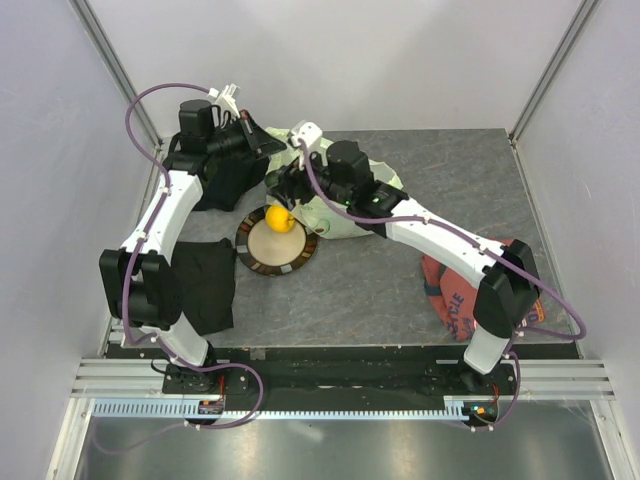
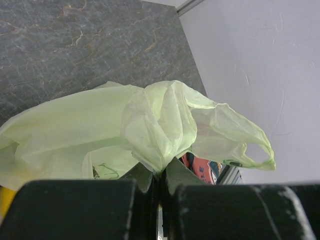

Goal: Place the fruits into the plastic bag

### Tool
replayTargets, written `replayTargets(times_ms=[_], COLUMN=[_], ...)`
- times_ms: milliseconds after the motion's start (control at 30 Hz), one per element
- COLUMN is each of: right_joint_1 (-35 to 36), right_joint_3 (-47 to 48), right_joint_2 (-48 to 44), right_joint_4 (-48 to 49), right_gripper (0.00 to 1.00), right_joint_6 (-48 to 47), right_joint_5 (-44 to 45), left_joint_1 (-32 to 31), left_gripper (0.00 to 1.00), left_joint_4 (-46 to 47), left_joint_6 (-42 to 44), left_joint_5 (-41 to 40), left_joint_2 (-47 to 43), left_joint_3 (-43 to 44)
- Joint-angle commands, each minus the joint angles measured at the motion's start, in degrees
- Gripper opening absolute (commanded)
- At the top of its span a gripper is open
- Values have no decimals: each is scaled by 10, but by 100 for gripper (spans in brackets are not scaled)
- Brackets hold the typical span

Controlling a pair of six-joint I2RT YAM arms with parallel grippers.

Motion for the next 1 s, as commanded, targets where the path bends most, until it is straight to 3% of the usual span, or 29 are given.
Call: replayTargets(times_ms=[0,367,500,767,967], right_joint_1=[-57,-128,-128,-128,-128], right_joint_3=[-28,-29,-11,5,7], right_joint_2=[-24,-9,15,62,88], right_joint_4=[51,51,14,-92,-145], right_gripper=[28,26,26,25,26], right_joint_6=[64,121,108,113,126], right_joint_5=[3,41,54,178,218], left_joint_1=[2,2,2,2,2], left_gripper=[1,2,1,1,2], left_joint_4=[13,12,11,12,11], left_joint_6=[12,13,13,14,13], left_joint_5=[3,0,0,-2,-1], left_joint_2=[-24,-31,-32,-38,-36], left_joint_3=[-1,-1,-3,-4,-1])
